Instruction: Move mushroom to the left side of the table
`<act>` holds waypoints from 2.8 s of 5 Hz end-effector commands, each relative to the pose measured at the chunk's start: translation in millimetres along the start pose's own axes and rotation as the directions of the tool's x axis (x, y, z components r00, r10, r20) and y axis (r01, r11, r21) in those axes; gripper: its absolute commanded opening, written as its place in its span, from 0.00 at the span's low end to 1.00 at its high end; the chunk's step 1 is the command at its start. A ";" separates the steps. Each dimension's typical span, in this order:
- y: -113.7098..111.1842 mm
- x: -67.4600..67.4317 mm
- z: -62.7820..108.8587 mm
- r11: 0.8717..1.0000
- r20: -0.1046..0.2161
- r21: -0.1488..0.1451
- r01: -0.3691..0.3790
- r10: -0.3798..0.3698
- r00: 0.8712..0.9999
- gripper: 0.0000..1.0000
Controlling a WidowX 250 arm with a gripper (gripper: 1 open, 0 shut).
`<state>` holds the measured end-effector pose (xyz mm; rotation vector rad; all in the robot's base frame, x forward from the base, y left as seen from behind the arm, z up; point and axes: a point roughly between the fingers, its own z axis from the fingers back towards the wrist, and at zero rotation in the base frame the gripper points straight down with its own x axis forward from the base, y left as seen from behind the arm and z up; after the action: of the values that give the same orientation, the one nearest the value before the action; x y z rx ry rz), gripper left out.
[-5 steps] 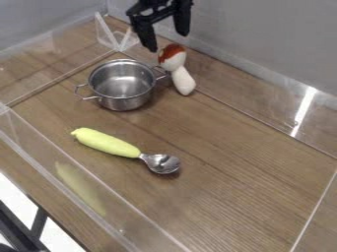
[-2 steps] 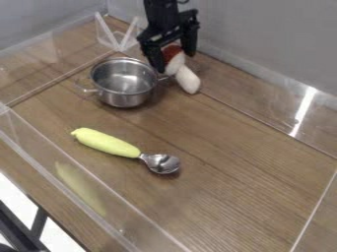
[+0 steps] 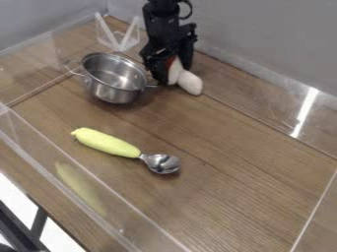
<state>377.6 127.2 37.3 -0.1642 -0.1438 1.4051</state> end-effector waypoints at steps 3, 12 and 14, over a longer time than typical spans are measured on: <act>-10.2 47.9 12.8 0.998 0.049 -0.048 0.037 -0.035 0.998 0.00; -12.9 58.7 51.7 0.998 0.130 -0.065 -0.005 0.014 0.991 0.00; -5.1 62.6 60.6 0.995 0.158 -0.071 -0.065 0.076 0.985 0.00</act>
<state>378.6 182.2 53.2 -0.0842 -0.2000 1.4748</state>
